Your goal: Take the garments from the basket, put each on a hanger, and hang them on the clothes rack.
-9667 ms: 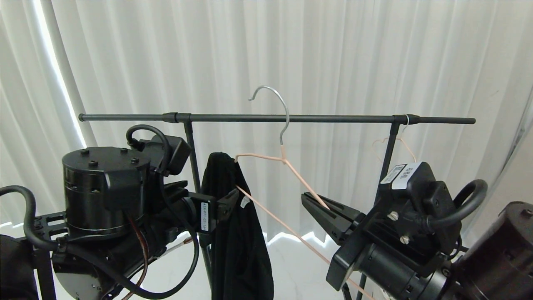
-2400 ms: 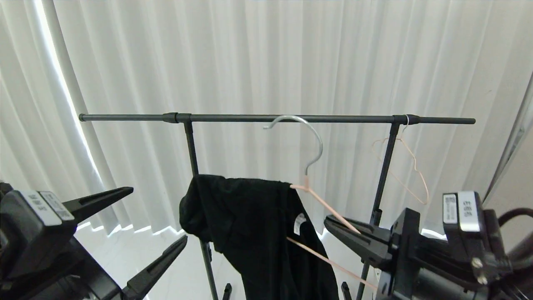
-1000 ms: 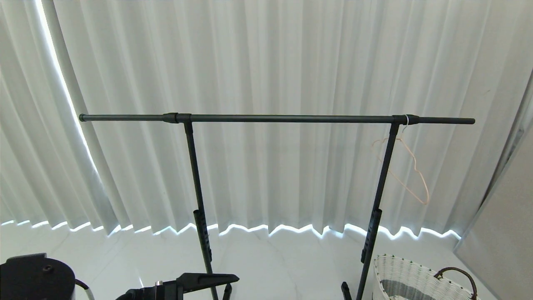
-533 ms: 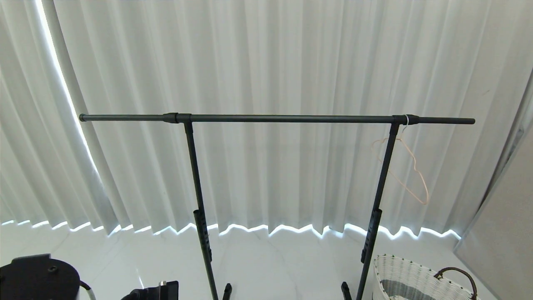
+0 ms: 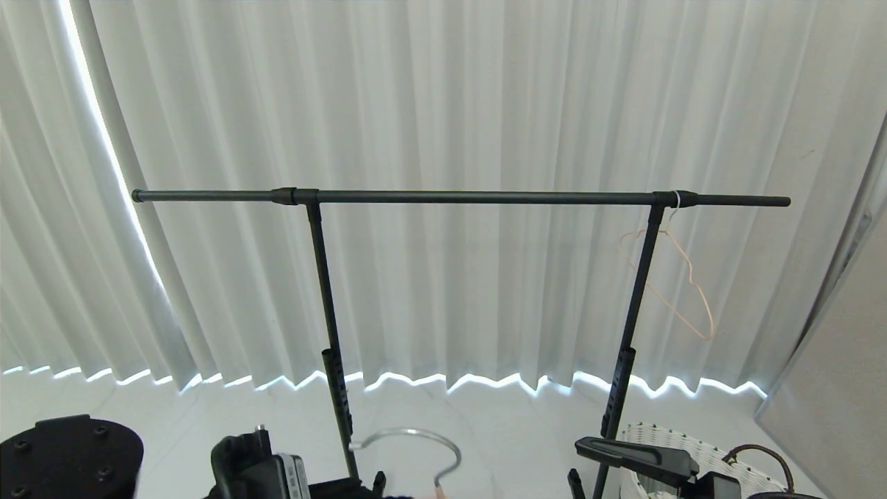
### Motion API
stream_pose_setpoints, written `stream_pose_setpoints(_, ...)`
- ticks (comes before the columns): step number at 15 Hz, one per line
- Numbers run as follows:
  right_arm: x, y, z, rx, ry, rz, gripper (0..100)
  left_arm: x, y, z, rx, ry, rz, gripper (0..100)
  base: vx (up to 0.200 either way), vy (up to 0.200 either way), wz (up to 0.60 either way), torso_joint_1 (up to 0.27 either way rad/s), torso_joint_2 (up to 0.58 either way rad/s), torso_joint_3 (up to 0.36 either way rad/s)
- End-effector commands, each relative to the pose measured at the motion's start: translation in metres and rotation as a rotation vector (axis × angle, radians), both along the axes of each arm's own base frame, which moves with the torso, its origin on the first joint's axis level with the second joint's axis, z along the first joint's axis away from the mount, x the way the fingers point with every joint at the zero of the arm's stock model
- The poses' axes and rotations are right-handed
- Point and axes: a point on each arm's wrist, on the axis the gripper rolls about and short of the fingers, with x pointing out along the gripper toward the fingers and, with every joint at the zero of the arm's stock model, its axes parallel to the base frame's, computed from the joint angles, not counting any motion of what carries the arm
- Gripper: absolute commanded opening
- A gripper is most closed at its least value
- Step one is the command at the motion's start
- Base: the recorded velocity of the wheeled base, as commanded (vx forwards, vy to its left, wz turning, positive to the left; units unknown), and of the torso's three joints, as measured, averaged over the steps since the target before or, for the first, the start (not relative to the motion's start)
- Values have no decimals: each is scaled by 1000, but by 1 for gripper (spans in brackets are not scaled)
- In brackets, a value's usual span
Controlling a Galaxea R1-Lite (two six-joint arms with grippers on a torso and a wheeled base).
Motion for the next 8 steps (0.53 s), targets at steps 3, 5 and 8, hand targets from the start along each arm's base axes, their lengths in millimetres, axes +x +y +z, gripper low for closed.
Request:
stream_pose_setpoints(3,8,3,-18,-39,169,-66,100,26,23,-1,47,-12,349,0,0,0,0,0,0,0)
stream_pose_setpoints(5,14,4,-24,-43,250,-103,100,35,15,15,-62,-8,419,0,0,0,0,0,0,0)
stream_pose_setpoints(8,44,26,-26,48,388,-191,100,51,7,41,-149,-69,520,0,0,0,0,0,0,0)
